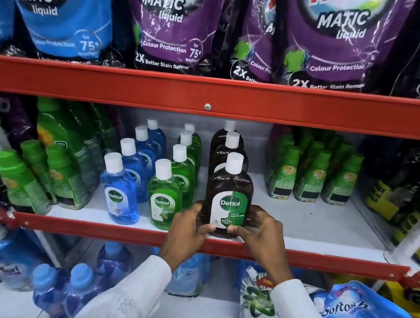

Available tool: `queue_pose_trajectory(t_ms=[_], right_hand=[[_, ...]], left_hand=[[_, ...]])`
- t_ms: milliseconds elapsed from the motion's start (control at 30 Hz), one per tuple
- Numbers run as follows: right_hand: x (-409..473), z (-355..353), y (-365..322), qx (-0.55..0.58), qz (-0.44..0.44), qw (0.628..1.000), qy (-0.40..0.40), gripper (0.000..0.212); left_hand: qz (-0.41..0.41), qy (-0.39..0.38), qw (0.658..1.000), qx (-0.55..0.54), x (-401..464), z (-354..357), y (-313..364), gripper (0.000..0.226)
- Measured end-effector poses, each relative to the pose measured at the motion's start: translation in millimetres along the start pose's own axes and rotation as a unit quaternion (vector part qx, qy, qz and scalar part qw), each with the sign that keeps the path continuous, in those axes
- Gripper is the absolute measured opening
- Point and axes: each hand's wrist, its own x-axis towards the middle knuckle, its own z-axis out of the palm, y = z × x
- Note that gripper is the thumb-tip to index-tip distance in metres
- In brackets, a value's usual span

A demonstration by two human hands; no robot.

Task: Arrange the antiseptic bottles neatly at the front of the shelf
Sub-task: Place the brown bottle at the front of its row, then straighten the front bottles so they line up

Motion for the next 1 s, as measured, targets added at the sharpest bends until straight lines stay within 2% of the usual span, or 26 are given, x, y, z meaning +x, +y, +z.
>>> queue_pose_trajectory(t_ms=[233, 367, 433, 500, 567, 633, 700, 800, 900, 1000], right_hand=[[-1, -2, 0, 0.016, 0.0, 1.0, -0.008, 0.054], [-10, -10, -5, 0.095, 0.011, 0.995, -0.002, 0.066], [-21, -13, -10, 0.055, -0.033, 0.994, 0.086, 0.06], [-36, -10, -14, 0.012, -0.115, 0.971, 0.212, 0.038], [-52, 3, -25, 0.031, -0.177, 0.948, 0.264, 0.024], [-60, 25, -41, 0.045, -0.224, 0.943, 0.244, 0.021], [-59, 51, -58, 0.033, -0.235, 0.954, 0.183, 0.022], [-50, 87, -76, 0.003, -0.176, 0.981, 0.08, 0.033], [-36, 105, -73, -0.029, -0.118, 0.992, 0.018, 0.045], [-25, 110, -69, -0.043, -0.095, 0.994, -0.026, 0.043]], left_hand=[[0.016, 0.012, 1.0, 0.0, -2, -2, 1, 0.037], [0.017, 0.0, 1.0, -0.017, -14, -12, 0, 0.052], [0.05, 0.047, 0.997, -0.03, -32, -24, -9, 0.049], [0.098, 0.127, 0.986, -0.035, -52, -39, -23, 0.031], [0.12, 0.207, 0.971, -0.013, -68, -53, -38, 0.017], [0.096, 0.24, 0.966, -0.003, -69, -67, -46, 0.017], [0.054, 0.227, 0.972, 0.0, -63, -75, -49, 0.026], [0.017, 0.198, 0.98, 0.013, -58, -77, -54, 0.037], [-0.014, 0.161, 0.987, 0.013, -52, -76, -57, 0.046], [0.004, 0.127, 0.992, 0.02, -42, -78, -60, 0.044]])
